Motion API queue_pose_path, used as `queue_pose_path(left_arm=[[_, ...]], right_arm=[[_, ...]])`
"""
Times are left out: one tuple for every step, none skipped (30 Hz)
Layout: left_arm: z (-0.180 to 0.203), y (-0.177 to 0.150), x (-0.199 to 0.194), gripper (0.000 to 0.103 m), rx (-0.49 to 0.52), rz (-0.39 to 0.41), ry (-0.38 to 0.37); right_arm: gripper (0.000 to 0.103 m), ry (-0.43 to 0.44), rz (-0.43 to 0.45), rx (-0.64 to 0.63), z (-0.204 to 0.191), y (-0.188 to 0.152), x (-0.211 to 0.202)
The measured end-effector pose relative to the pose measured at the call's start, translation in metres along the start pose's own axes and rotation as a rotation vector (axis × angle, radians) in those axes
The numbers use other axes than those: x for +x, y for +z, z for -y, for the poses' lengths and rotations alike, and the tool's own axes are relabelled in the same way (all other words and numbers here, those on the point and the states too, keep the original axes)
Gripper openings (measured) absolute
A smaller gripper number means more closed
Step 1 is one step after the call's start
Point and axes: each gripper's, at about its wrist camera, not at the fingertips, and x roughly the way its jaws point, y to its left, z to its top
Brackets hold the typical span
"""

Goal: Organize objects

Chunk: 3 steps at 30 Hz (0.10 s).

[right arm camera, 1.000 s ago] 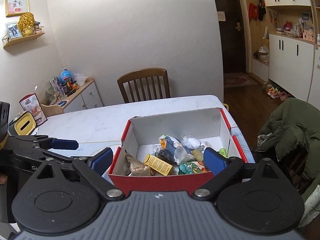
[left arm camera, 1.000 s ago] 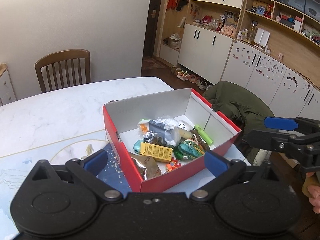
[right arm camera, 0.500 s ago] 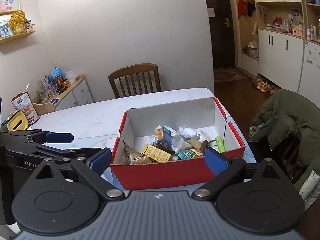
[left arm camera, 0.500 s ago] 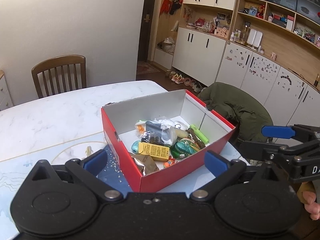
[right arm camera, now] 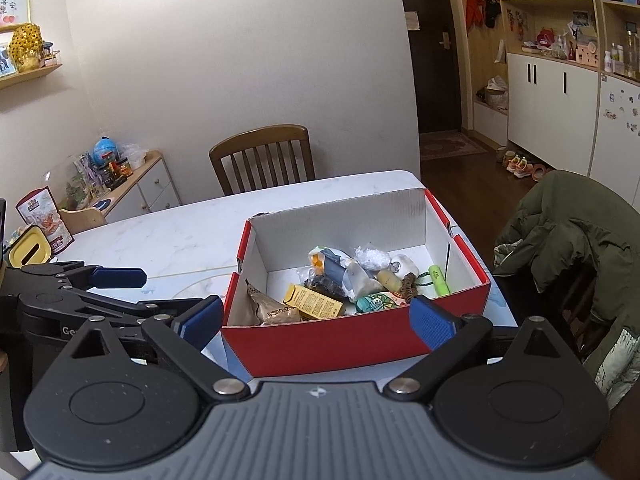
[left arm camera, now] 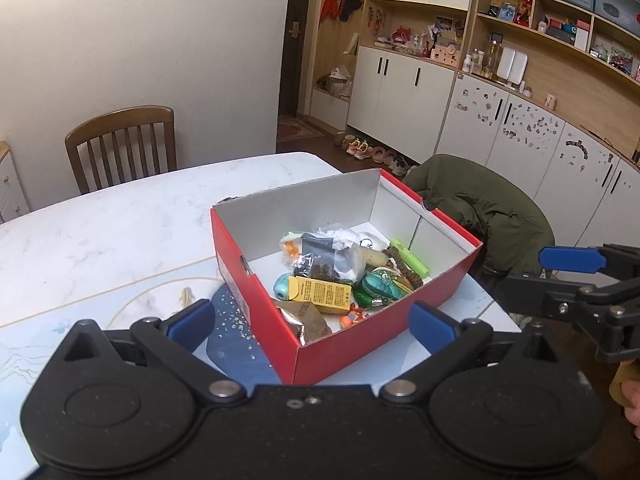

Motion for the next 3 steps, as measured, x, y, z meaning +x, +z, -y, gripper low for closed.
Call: queue_pose_path(left_arm=[[-0.0009,0.0,-0.0002,0.103,0.003,0.002,-0.001],[-0.0021,0.0006,-0.0007,0.103,0.006,0.003,-0.004],[-0.0034,0.0005,-0.001,0.103,0.007,0.005,-0.006]], right_arm=[[0.1,-0.001,-0.001,-0.001,-0.0011,-0.0001,0.0009],[0.1,-0.003,-0.001,-0.002,-0.0021,-0.0005,0.0011],[0.1,-0.005,-0.002,-0.002,-0.0033,-0.0008,0.0014]])
